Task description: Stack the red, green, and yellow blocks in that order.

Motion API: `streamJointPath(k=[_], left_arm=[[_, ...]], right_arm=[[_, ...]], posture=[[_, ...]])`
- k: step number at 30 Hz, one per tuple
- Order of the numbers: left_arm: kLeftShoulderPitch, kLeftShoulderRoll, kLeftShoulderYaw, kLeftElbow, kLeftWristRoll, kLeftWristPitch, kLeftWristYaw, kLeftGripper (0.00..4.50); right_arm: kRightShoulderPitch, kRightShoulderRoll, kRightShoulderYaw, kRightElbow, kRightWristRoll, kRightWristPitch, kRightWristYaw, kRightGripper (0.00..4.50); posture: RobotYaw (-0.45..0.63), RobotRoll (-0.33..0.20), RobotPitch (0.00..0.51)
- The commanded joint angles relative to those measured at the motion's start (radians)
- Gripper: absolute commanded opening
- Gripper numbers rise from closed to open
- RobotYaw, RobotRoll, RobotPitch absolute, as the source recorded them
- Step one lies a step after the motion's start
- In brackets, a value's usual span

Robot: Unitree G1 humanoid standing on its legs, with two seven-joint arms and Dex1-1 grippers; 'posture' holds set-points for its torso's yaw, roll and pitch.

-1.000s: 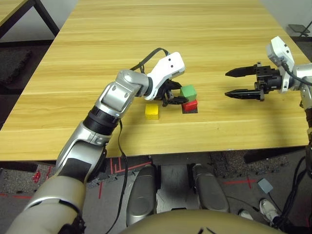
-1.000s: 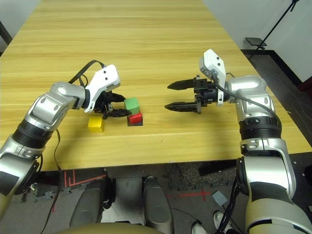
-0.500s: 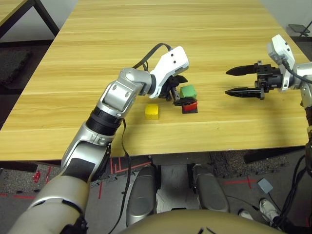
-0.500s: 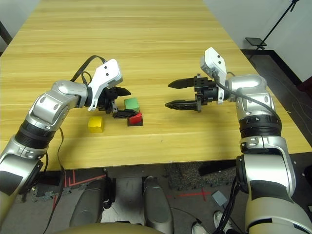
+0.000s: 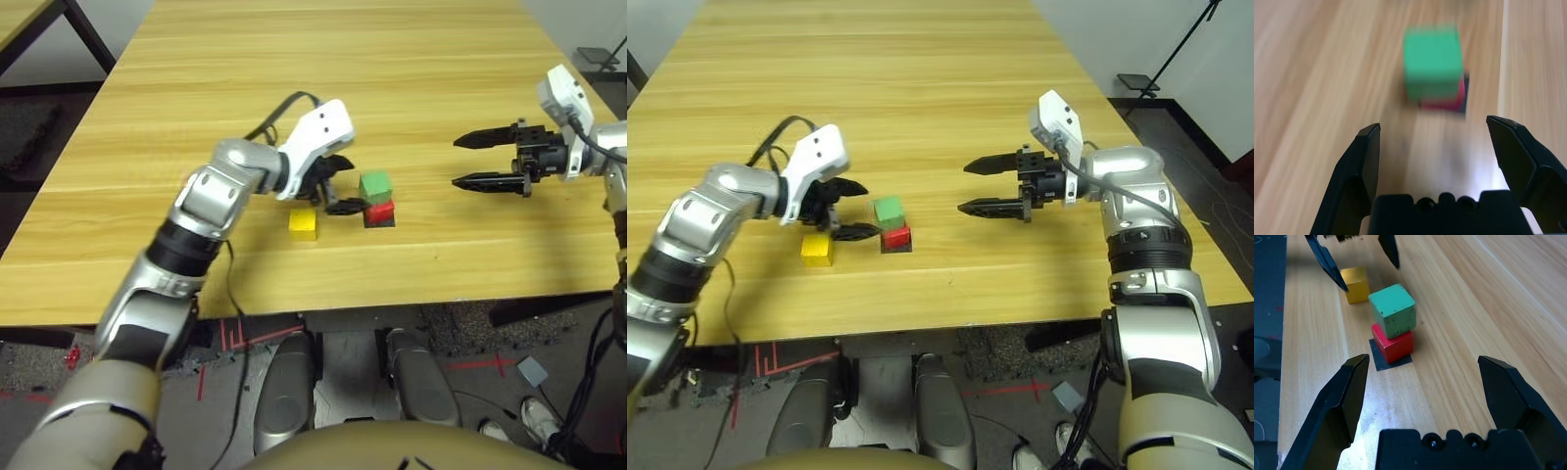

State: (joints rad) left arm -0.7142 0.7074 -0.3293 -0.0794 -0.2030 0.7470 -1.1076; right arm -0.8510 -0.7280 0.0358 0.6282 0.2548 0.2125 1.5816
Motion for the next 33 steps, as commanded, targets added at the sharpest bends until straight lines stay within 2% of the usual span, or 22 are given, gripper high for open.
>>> streamJointPath(k=[1,5,20,23,28,29,33], left_arm=[[0.051,0.058,0.018,-0.050,-0.007,-0.020,-0.033,4.44],[0.098,0.083,0.023,-0.046,0.005,-0.053,-0.024,4.44],[0.162,0.040,-0.022,0.086,0.083,-0.217,-0.023,4.44],[0.174,0.035,-0.019,0.092,0.088,-0.224,-0.026,3.81],[0.130,0.012,0.012,0.062,0.069,-0.171,-0.006,2.07],[0.115,0.008,0.021,0.047,0.058,-0.145,-0.004,1.93],[0.018,0.004,0.051,-0.041,0.005,0.025,-0.001,1.94]], right_arm=[[-0.012,-0.005,0.010,0.009,-0.009,-0.006,0.009,4.50],[-0.019,0.003,0.014,0.012,-0.012,-0.006,0.009,4.50],[-0.040,-0.001,0.016,0.017,-0.017,0.000,0.015,4.50],[-0.035,-0.002,0.015,0.012,-0.015,0.004,0.013,4.50],[-0.030,-0.001,0.014,0.012,-0.015,0.004,0.009,4.50],[-0.029,0.000,0.014,0.013,-0.015,0.004,0.008,4.50],[-0.026,0.003,0.015,0.015,-0.015,0.004,0.007,4.50]], posture=[[0.19,0.004,0.125],[0.20,-0.002,0.120],[0.18,-0.016,0.114],[0.18,-0.015,0.116],[0.19,-0.011,0.118],[0.19,-0.010,0.119],[0.20,0.000,0.117]])
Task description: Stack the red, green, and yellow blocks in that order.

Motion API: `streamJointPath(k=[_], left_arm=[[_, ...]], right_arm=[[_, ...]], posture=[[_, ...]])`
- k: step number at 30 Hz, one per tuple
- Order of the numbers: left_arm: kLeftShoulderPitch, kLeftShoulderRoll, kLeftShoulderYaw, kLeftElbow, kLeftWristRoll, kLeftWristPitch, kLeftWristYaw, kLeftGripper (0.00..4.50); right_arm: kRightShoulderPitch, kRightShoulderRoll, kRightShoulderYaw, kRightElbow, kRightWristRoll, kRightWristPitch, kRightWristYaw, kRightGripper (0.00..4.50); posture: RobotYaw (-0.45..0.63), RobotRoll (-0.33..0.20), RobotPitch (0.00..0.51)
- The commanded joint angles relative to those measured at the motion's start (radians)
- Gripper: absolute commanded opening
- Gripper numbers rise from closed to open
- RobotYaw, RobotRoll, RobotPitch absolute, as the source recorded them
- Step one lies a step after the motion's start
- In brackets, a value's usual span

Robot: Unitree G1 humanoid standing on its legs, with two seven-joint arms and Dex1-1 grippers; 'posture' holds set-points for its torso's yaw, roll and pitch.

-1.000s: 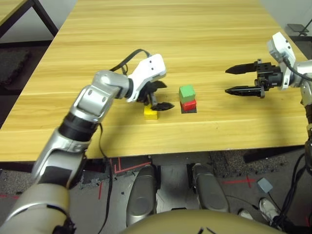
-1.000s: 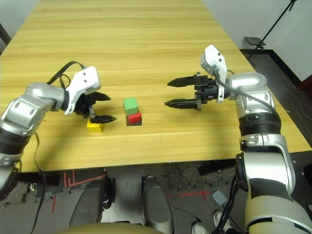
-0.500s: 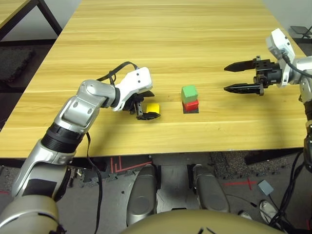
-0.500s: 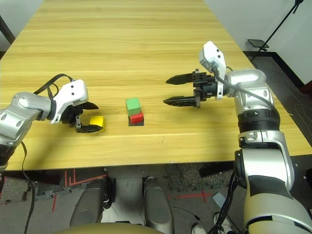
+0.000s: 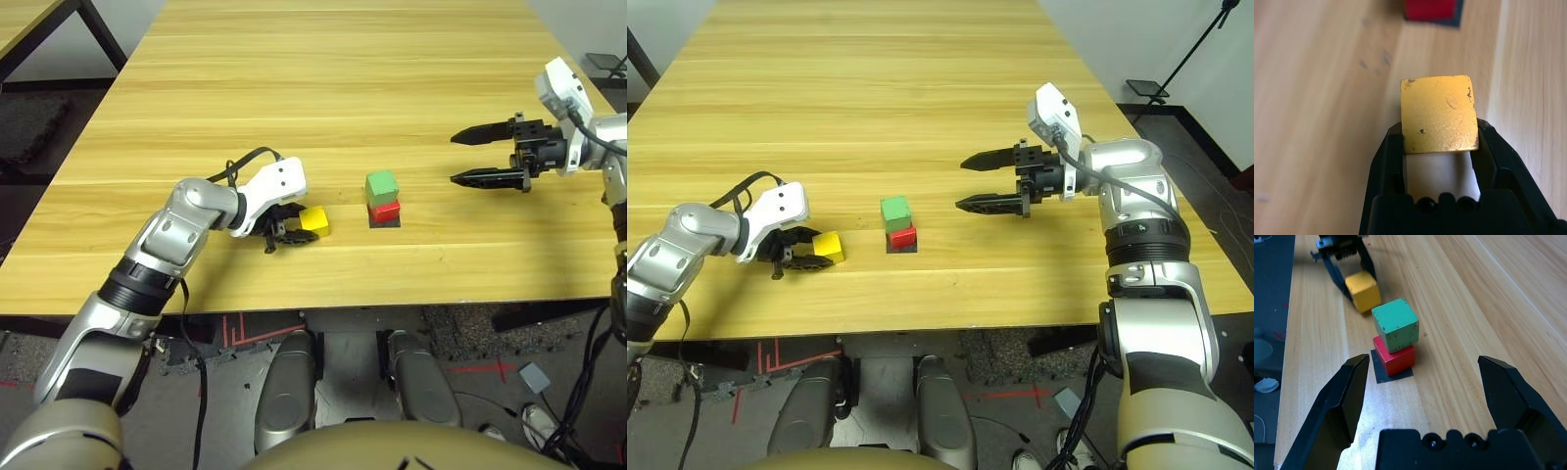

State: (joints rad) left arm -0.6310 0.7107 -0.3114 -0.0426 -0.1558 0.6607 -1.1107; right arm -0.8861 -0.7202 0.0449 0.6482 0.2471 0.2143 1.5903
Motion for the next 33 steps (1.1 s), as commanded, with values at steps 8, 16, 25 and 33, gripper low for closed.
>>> streamJointPath(k=[8,16,25,33], left_arm=[[-0.269,-0.040,0.026,-0.149,-0.110,0.373,0.035,1.94],[-0.344,-0.126,-0.040,-0.068,-0.110,0.369,0.066,1.94],[-0.355,-0.203,-0.084,0.048,-0.085,0.282,0.089,1.94],[-0.356,-0.228,-0.106,0.075,-0.071,0.255,0.082,1.94]], right_arm=[[0.026,-0.005,0.005,-0.009,-0.004,0.004,-0.003,4.50],[0.059,-0.005,-0.002,-0.047,0.008,0.022,-0.014,4.50],[0.112,-0.029,-0.020,-0.117,0.027,0.060,-0.029,4.50],[0.141,-0.036,-0.034,-0.147,0.032,0.076,-0.040,4.50]], posture=[[0.20,0.020,0.118],[0.18,0.029,0.122],[0.14,0.033,0.131],[0.13,0.042,0.137]])
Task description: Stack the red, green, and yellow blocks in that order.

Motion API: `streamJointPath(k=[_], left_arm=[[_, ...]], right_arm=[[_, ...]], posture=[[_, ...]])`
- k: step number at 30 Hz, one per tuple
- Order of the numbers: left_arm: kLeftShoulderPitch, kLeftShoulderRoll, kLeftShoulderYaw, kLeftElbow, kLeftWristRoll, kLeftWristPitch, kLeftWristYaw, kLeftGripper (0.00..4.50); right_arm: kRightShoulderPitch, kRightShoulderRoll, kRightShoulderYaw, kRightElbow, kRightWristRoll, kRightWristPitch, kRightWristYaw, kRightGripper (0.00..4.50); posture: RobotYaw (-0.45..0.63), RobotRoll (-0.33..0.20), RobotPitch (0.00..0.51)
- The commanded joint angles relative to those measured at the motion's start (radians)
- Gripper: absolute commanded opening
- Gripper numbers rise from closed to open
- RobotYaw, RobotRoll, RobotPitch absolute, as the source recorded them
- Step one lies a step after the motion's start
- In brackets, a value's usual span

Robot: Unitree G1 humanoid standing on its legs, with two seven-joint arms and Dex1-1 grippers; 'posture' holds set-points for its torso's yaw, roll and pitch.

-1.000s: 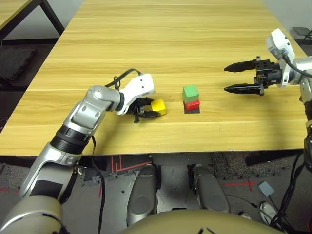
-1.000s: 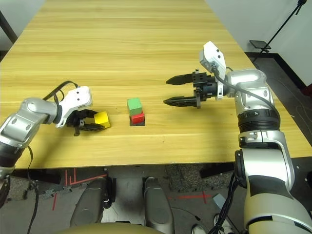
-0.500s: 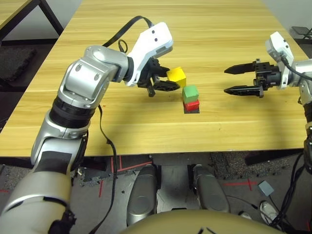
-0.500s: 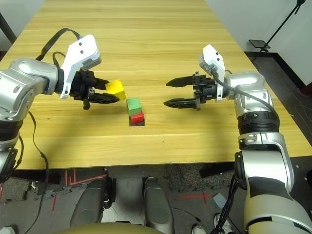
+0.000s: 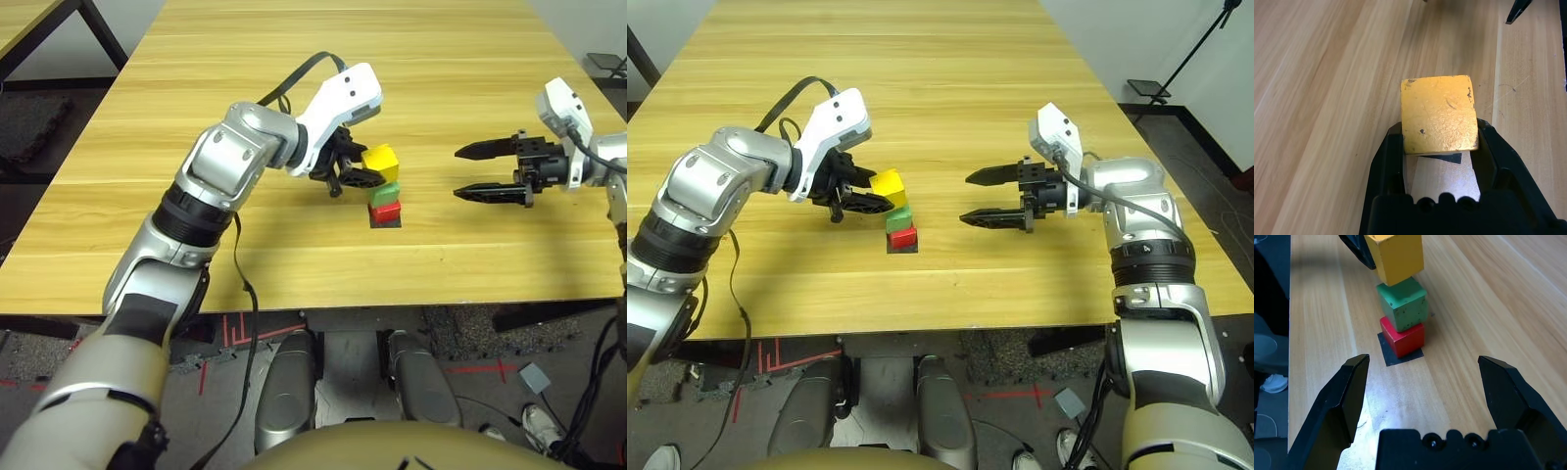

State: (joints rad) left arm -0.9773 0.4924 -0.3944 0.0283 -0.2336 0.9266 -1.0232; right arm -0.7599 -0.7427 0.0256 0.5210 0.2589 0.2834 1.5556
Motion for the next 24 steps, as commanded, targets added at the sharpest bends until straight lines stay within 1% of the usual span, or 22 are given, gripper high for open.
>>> streamJointPath(k=[1,7,24], left_arm=[[-0.009,-0.012,-0.026,0.000,0.007,-0.009,-0.007,1.94],[-0.009,-0.014,-0.036,-0.017,0.004,0.002,-0.011,1.94],[-0.010,-0.033,-0.053,0.029,0.030,-0.033,-0.030,1.94]], right_arm=[[0.016,-0.013,-0.016,-0.020,0.021,0.007,-0.007,4.50],[0.023,-0.012,-0.018,-0.027,0.023,0.012,-0.013,4.50],[0.064,-0.014,-0.020,-0.080,0.054,0.033,-0.044,4.50]], posture=[[0.13,0.043,0.138],[0.12,0.049,0.140],[0.10,0.068,0.139]])
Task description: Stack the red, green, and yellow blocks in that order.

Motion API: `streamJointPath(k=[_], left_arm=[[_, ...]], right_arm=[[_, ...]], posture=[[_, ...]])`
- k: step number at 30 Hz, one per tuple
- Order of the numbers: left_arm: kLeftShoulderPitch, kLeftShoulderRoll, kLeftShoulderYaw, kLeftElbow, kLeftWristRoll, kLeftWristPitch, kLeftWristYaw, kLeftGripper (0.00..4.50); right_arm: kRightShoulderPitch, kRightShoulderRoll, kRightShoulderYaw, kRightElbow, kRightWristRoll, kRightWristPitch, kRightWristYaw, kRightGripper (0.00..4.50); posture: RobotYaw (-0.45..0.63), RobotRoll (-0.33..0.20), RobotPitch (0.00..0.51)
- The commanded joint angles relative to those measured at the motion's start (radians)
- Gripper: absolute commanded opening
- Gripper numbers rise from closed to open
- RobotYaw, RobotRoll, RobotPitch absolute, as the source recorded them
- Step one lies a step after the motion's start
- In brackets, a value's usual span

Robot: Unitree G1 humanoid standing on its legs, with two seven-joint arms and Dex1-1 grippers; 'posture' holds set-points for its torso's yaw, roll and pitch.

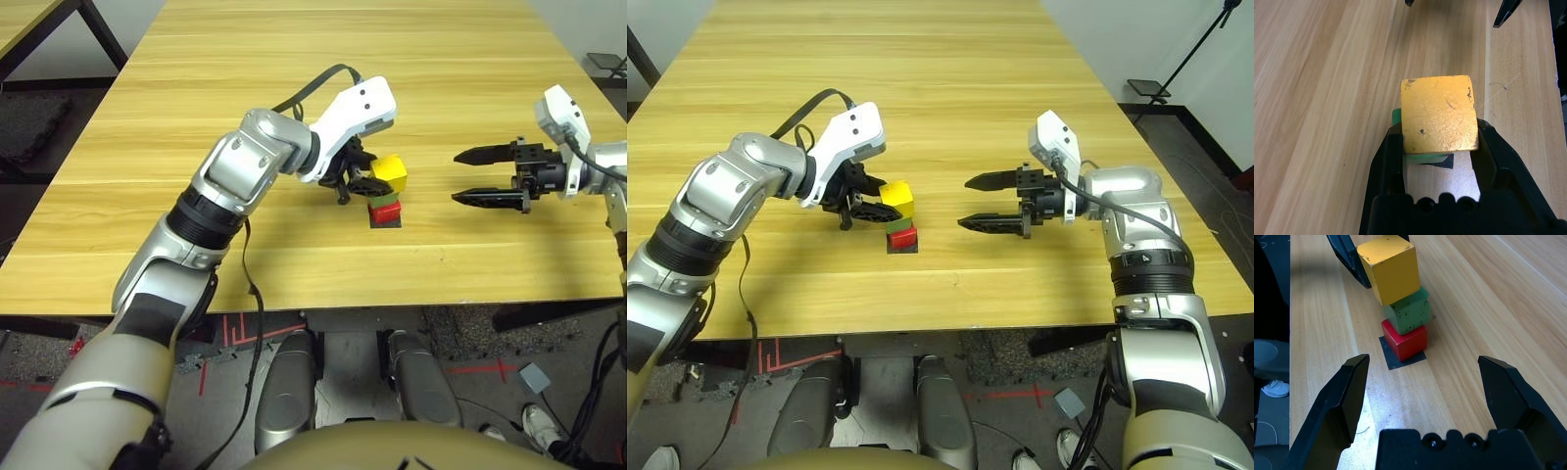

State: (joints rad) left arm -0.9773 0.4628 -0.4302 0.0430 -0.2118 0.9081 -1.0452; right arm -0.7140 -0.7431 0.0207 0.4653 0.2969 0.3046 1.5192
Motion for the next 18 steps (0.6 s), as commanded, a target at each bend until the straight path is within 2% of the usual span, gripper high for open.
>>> streamJointPath(k=[1,18], left_arm=[[-0.011,-0.003,-0.018,0.019,0.010,-0.018,-0.010,1.94],[-0.029,-0.026,-0.018,0.074,0.039,-0.062,-0.030,1.94]], right_arm=[[0.022,-0.015,-0.016,-0.028,0.018,0.013,-0.009,4.50],[0.058,-0.028,-0.025,-0.067,0.038,0.032,-0.028,4.50]], posture=[[0.10,0.068,0.139],[0.09,0.072,0.144]])
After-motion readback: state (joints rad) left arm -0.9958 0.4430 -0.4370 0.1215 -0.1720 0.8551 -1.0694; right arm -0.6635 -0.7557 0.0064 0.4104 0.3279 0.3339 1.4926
